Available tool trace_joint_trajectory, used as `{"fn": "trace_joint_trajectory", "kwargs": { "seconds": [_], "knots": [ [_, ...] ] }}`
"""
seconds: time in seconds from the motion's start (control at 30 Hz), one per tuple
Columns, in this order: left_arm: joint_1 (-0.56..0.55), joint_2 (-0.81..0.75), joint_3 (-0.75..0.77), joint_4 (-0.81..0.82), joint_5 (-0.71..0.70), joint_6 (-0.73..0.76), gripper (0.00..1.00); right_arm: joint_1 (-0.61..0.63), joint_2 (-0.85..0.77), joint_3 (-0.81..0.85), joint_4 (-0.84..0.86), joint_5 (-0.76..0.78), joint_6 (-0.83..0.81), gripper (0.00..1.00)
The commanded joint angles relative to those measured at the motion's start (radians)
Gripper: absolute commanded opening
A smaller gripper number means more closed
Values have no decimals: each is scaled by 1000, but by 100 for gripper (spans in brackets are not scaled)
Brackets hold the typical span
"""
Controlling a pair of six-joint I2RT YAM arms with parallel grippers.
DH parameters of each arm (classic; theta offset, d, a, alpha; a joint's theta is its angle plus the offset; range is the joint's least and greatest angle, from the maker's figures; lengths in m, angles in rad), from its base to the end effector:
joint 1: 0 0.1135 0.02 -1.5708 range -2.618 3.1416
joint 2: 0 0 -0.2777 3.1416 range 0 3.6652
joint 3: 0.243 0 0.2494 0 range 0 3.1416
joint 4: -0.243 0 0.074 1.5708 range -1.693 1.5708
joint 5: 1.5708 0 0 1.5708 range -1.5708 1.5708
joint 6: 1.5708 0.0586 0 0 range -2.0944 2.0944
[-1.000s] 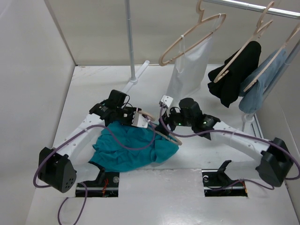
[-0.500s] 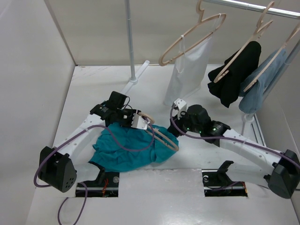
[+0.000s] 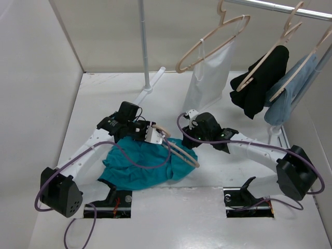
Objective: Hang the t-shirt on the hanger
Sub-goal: Place tshirt on hanger
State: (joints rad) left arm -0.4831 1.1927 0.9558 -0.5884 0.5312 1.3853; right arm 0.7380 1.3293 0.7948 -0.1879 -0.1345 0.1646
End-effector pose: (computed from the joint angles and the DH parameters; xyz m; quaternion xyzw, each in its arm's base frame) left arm 0.2088 -0.1430 0.2816 0.7795 0.4574 -0.0668 0.4228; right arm 0.2104 0.2020 0.2241 -0.2837 0.8644 0.2342 0.3428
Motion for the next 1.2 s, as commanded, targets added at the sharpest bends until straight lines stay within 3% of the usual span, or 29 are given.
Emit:
{"fn": "trace_joint_trajectory", "kwargs": {
  "seconds": [0.0, 0.13, 0.27, 0.5, 0.67, 0.77, 0.97, 1.17],
  "knots": [
    [-5, -35, -11, 15, 49, -26, 0, -3, 57, 43, 91, -22, 1, 49],
    [-5, -25, 12, 27, 49, -101, 0, -3, 107, 43, 122, -68, -20, 37],
    [26, -25, 24, 15, 49, -112, 0, -52, 107, 15, 131, -77, 1, 0],
    [135, 21, 80, 24, 62, -134, 0, -224, -57, -149, 131, -109, 50, 0],
    [164, 61, 121, 39, 46, -156, 0, -268, -143, -200, 61, -103, 50, 0],
    [164, 70, 121, 130, -34, -233, 0, -290, -186, -209, -14, -77, 50, 0],
    [173, 116, 98, 185, -201, -192, 0, -345, -337, -187, -178, -19, 18, 0],
    [129, 117, 77, 185, -194, -138, 0, -315, -378, -85, -228, -10, -82, 0]
  ]
}}
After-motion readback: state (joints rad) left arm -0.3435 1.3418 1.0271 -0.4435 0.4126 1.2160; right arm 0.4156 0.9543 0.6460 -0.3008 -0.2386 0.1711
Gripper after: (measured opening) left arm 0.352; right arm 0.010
